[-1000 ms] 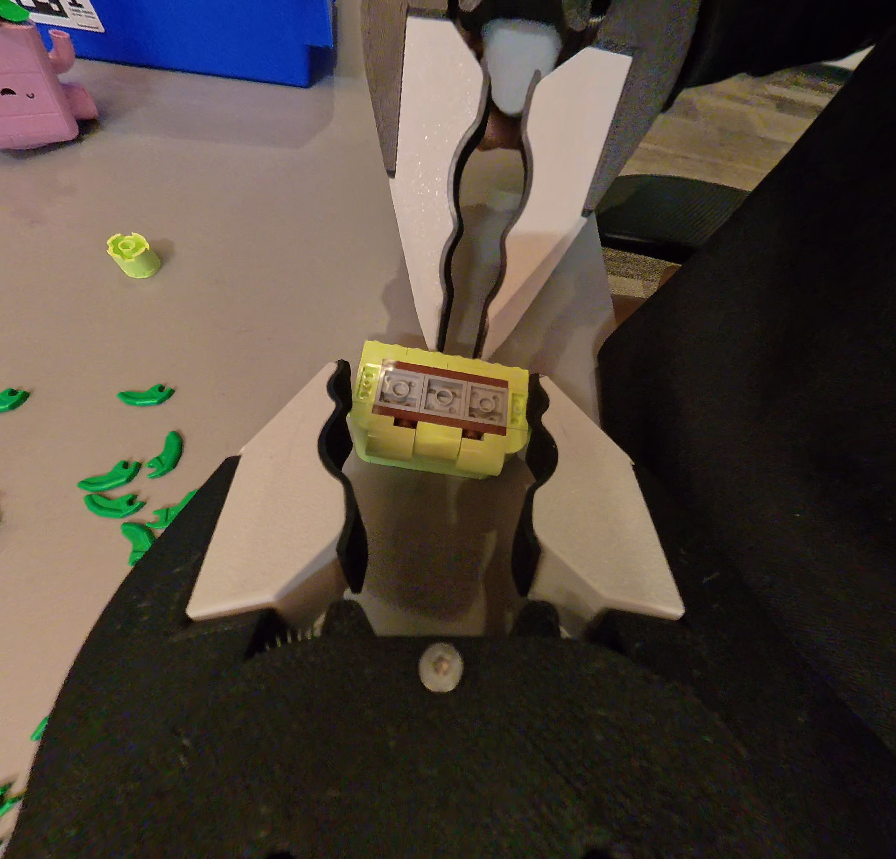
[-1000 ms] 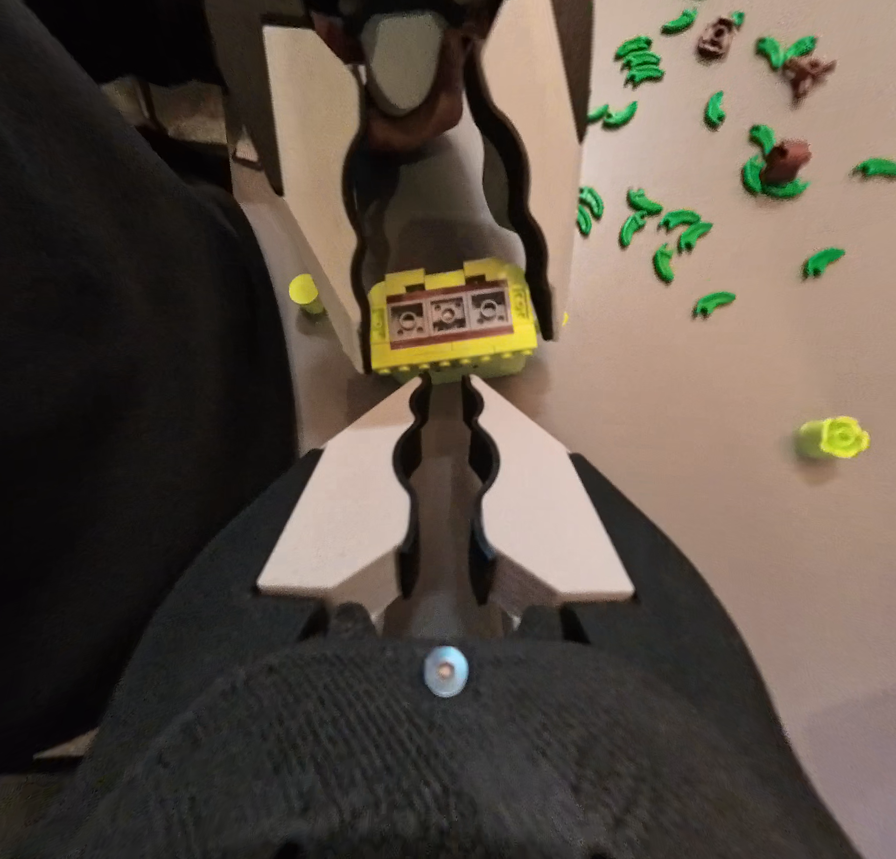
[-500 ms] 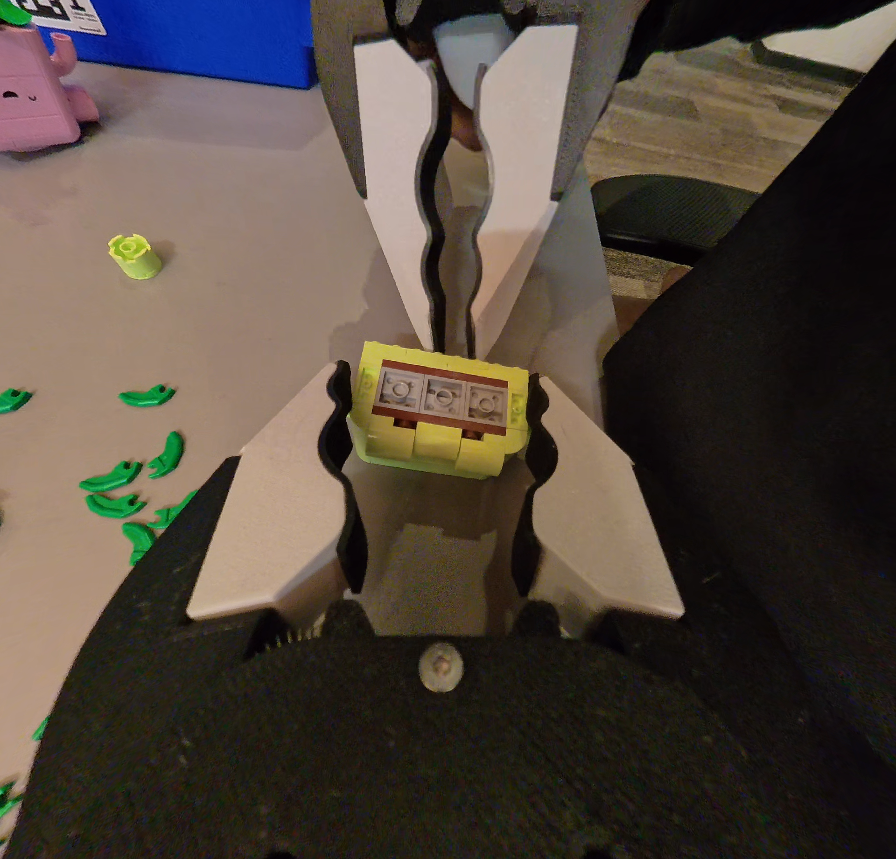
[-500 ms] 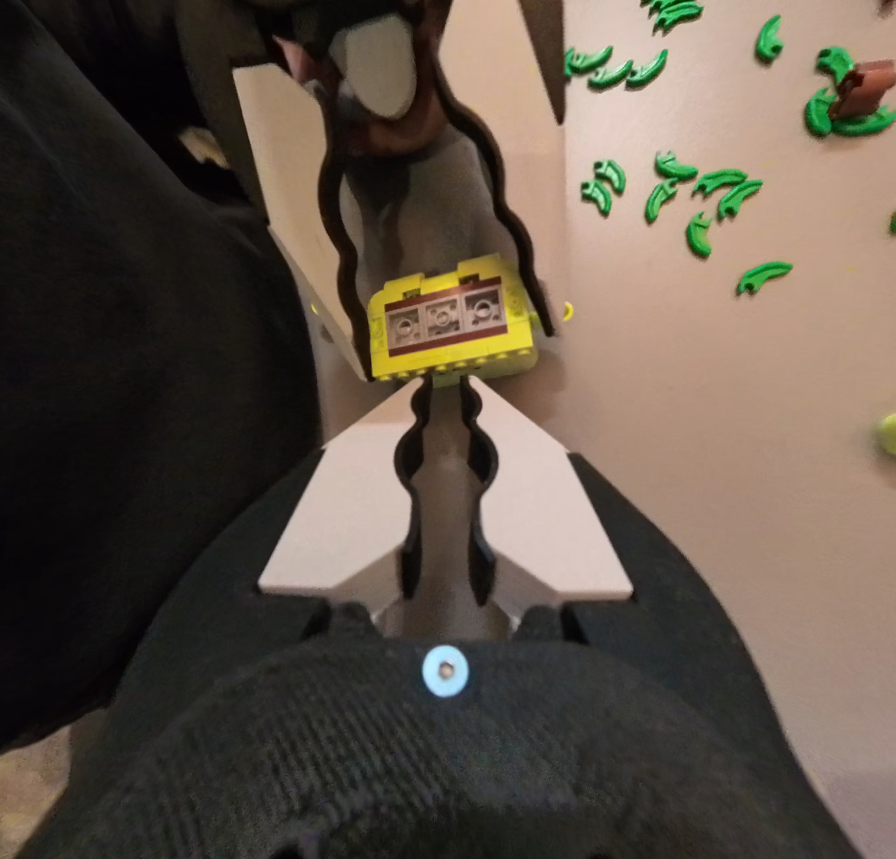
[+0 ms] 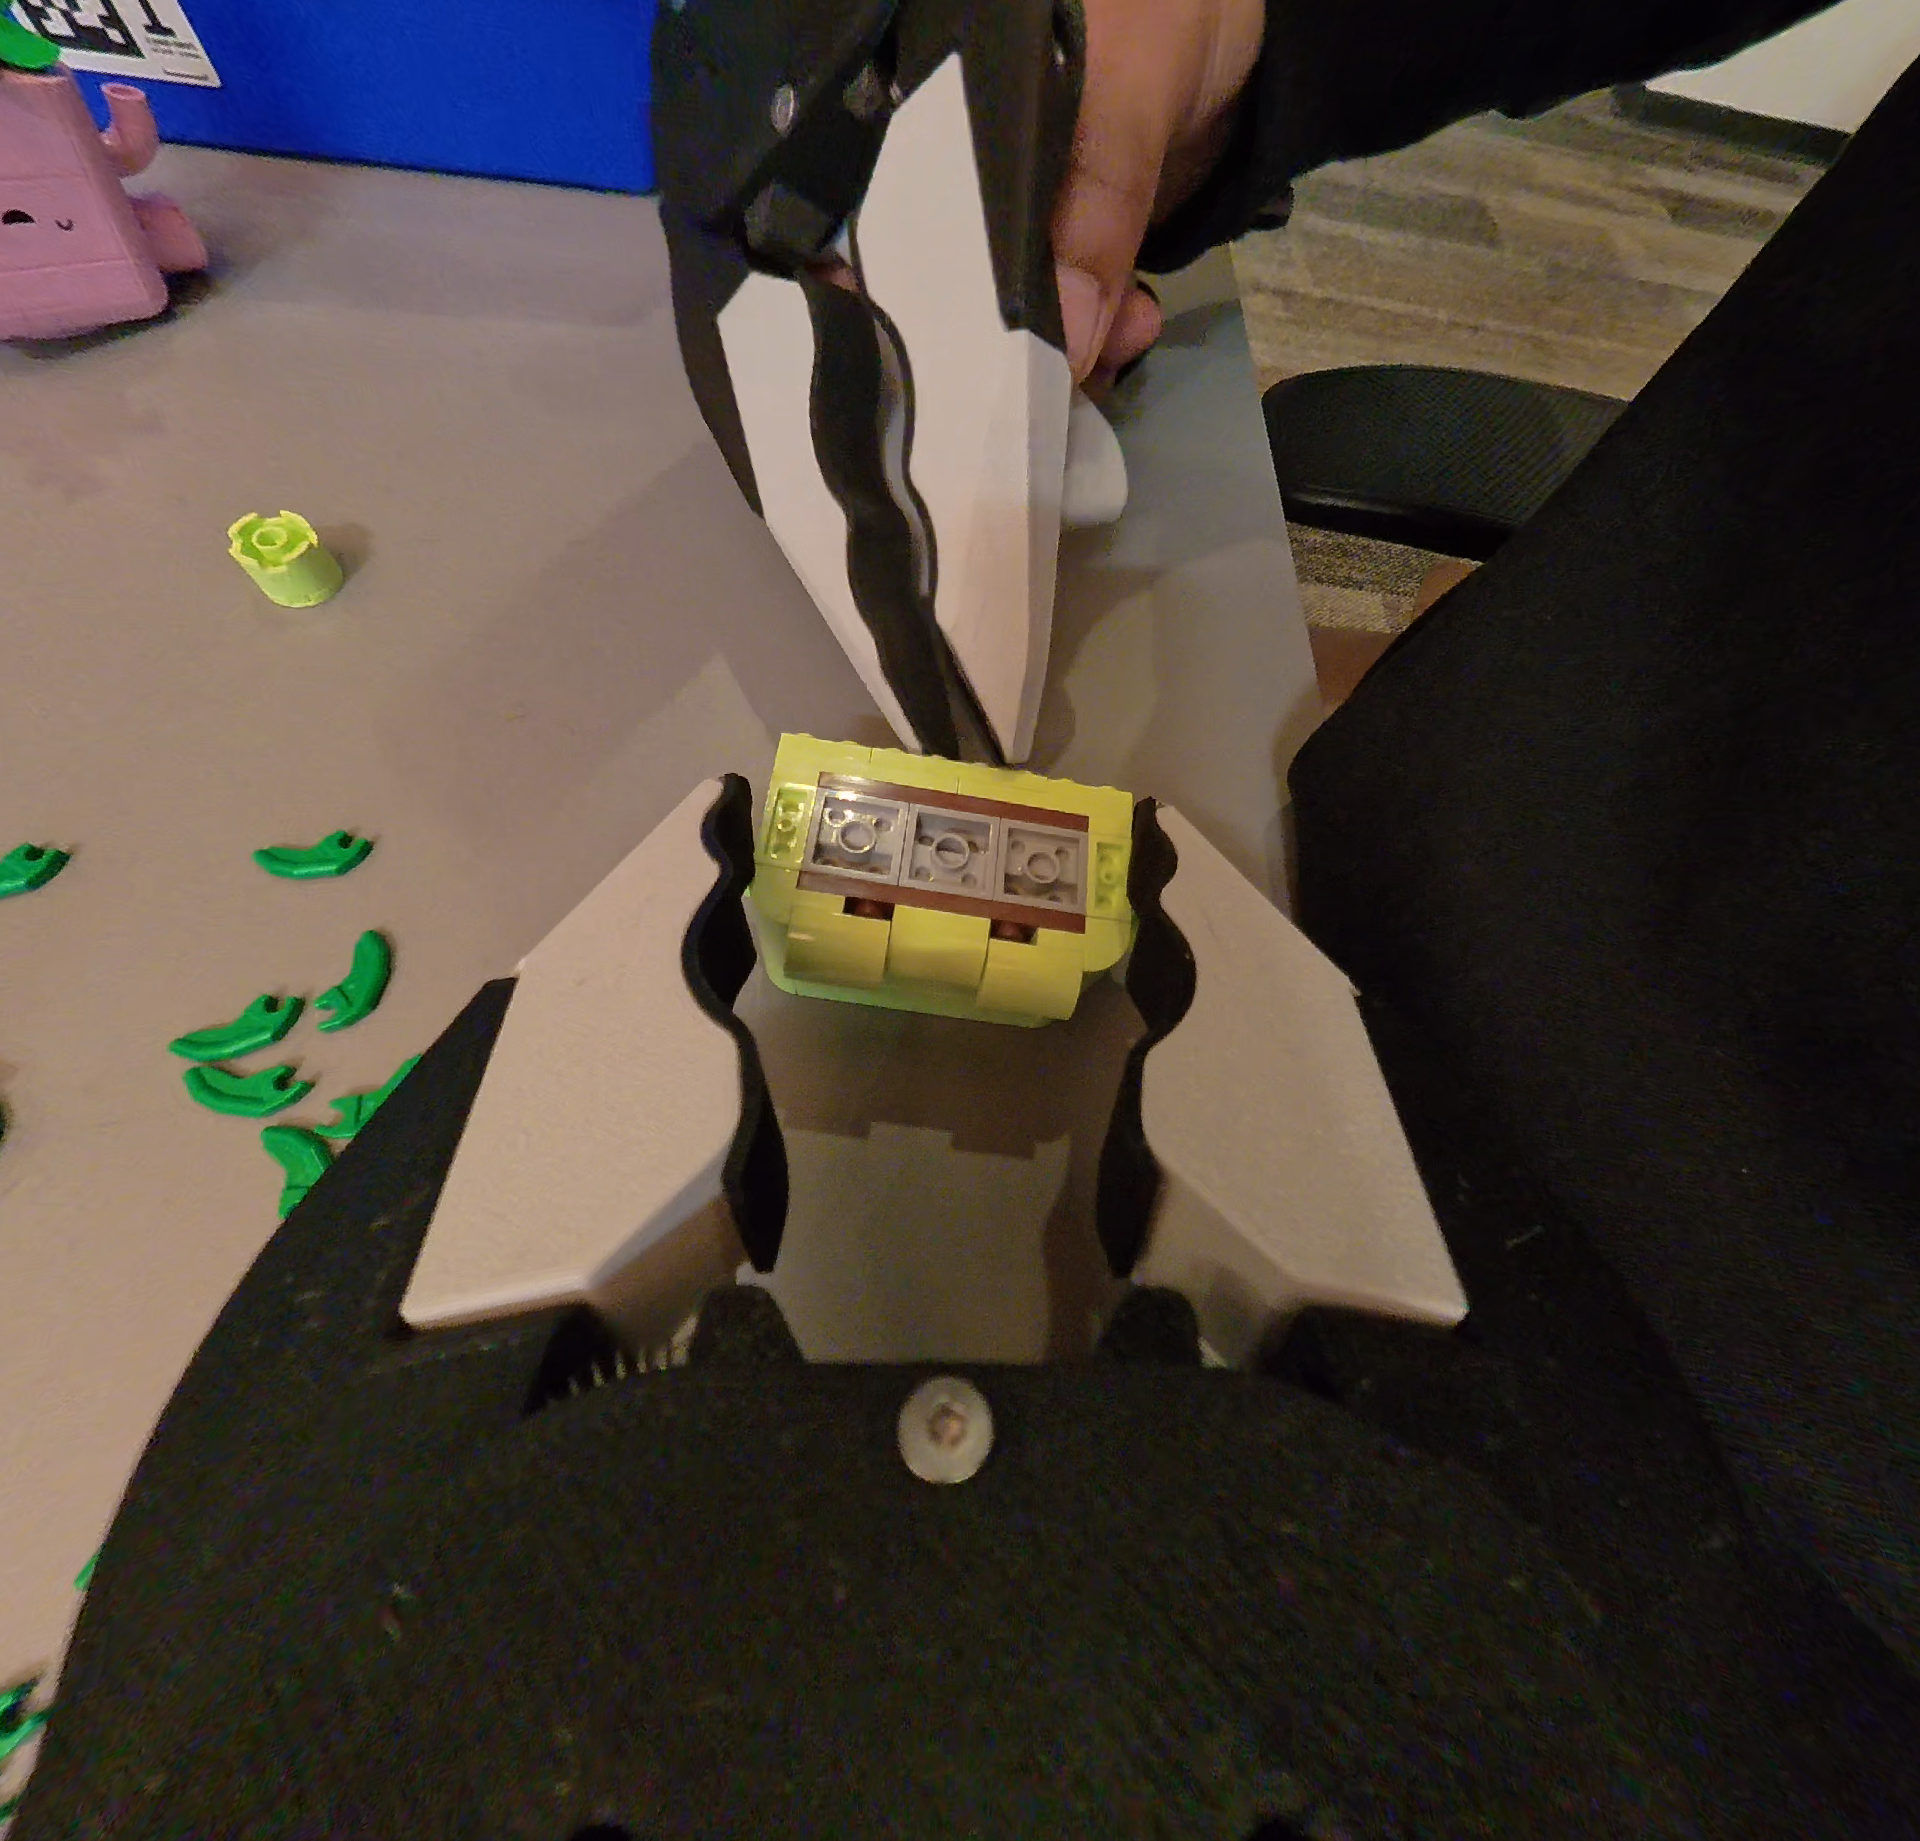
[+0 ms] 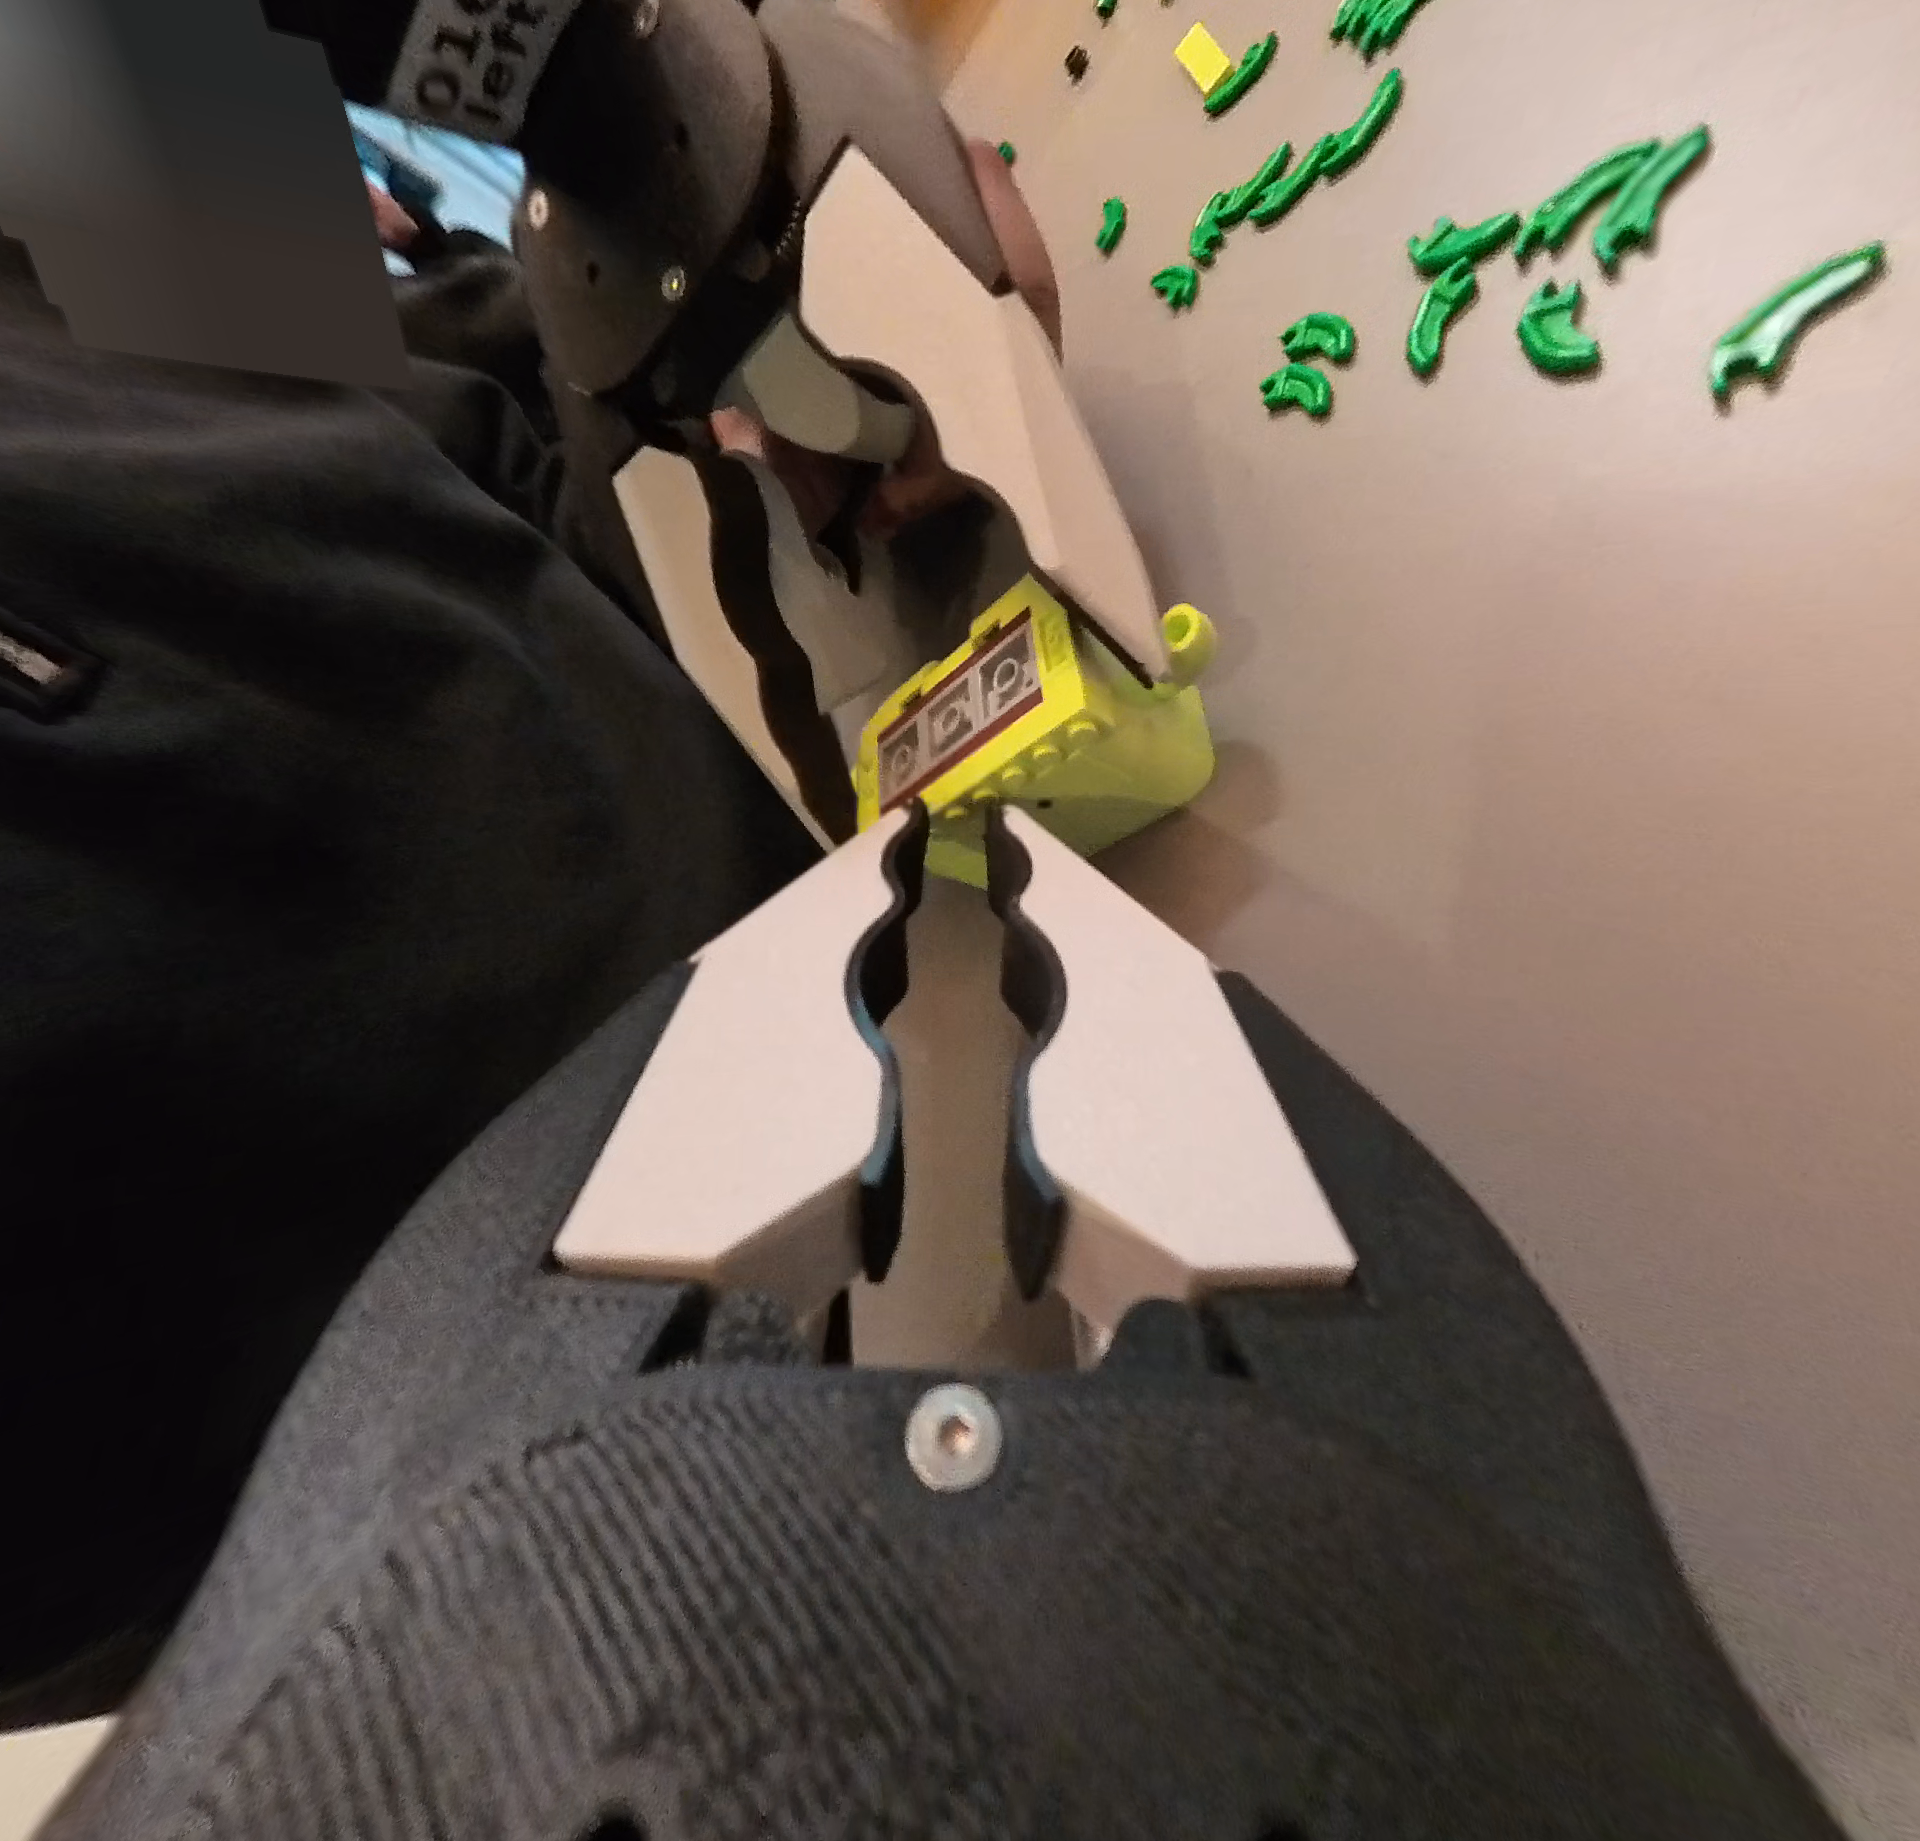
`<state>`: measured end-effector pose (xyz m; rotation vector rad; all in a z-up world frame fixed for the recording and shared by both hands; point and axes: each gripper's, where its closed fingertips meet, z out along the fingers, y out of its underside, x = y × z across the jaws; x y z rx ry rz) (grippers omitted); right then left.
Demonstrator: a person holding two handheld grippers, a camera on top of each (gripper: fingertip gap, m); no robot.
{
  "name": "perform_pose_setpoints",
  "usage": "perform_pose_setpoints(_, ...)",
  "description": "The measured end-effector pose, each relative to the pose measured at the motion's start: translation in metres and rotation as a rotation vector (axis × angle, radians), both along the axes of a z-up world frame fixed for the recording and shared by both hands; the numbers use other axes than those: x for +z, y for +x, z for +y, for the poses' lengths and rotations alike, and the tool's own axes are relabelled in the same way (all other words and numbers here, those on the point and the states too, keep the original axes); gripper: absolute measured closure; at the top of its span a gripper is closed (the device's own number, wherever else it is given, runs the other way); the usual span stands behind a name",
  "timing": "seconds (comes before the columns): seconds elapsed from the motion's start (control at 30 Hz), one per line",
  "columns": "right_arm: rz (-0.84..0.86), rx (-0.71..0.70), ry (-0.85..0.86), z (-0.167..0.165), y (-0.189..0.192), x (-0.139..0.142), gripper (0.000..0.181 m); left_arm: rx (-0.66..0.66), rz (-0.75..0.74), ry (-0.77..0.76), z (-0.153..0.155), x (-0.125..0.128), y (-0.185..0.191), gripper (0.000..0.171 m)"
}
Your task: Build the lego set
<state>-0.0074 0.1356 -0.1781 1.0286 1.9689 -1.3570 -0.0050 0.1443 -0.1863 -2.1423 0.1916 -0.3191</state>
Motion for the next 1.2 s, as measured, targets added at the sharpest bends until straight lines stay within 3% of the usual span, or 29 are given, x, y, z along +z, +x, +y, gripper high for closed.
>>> perform_pose_setpoints(0.43, -0.513, -0.334, -0.239, 0.0006, -0.0006, -0.0033, 0.169, 0.066, 0.077, 0.003, 0.0017, -0.0015, -0.004, 0.098)
perform_pose_setpoints(0.67, -0.516, -0.465, -0.293, 0.0045, -0.0091, 0.0003, 0.178, 0.089, 0.091, 0.005, 0.0019, -0.0015, -0.0043, 0.098)
perform_pose_setpoints(1.2, -0.551, -0.537, -0.325, 0.0049, -0.005, -0.0017, 0.174, 0.088, 0.098, 0.007, 0.0026, -0.0014, -0.0027, 0.097)
